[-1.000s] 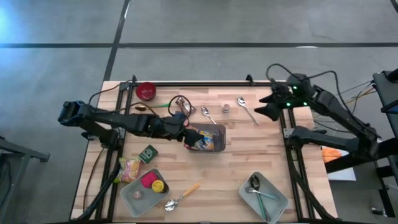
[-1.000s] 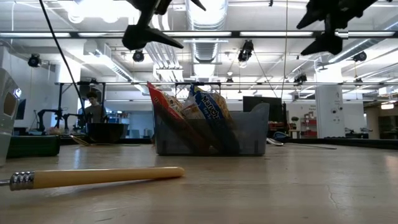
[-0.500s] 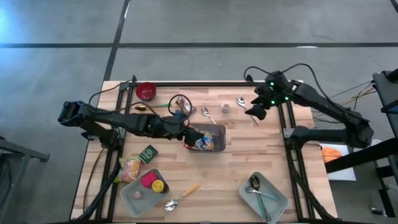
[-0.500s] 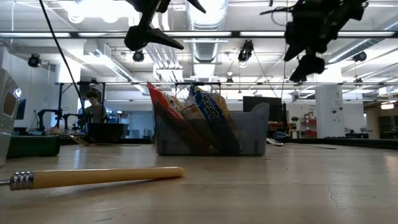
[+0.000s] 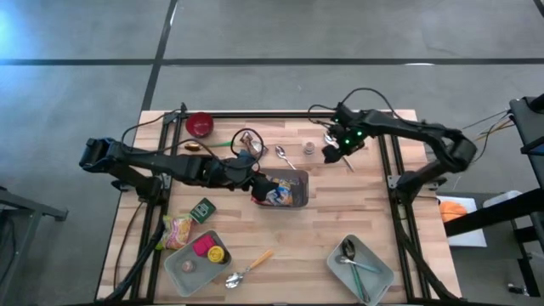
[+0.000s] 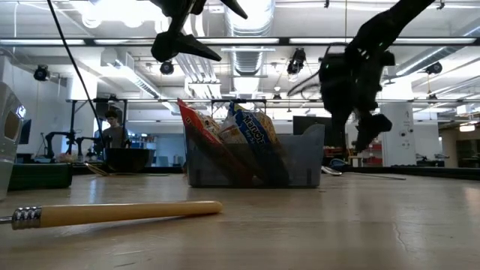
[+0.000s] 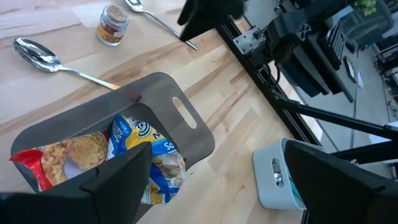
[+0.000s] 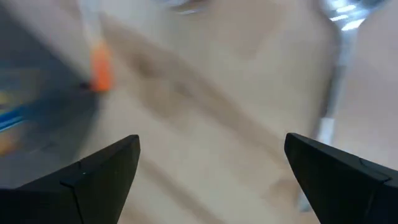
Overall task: Pick & Place Food Item
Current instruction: Put the silver spoon into the right grey bin
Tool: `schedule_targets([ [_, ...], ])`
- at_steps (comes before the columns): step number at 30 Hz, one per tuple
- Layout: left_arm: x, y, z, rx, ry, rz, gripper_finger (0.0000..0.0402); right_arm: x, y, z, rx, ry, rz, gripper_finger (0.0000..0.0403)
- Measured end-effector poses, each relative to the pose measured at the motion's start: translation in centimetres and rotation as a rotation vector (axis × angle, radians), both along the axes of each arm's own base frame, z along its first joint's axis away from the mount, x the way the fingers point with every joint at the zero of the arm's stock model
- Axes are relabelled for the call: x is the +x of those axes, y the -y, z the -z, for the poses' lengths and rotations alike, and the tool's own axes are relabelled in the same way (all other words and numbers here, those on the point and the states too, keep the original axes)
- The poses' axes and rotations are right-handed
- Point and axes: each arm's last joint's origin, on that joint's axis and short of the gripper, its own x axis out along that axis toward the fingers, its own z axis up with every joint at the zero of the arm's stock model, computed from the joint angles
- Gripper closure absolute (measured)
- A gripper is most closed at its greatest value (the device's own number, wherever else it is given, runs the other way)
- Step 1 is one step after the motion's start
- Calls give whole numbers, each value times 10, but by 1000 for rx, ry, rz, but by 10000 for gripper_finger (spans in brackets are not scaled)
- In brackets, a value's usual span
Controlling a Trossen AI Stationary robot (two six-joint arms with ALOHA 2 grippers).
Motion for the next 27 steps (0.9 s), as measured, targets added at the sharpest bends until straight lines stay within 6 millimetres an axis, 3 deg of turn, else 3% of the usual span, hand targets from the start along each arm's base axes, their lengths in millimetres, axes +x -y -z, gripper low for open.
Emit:
schedule_targets([
  [9,0,0,0,-6,-6,7,30,10,20,12,-137,-242,-4,7],
  [19,0,0,1,-19,-8,20,31,9,38,24,-49,-208,-16,7],
  [27,0,0,1,-32,-5,24,31,3,42,31,14,-199,6,8],
])
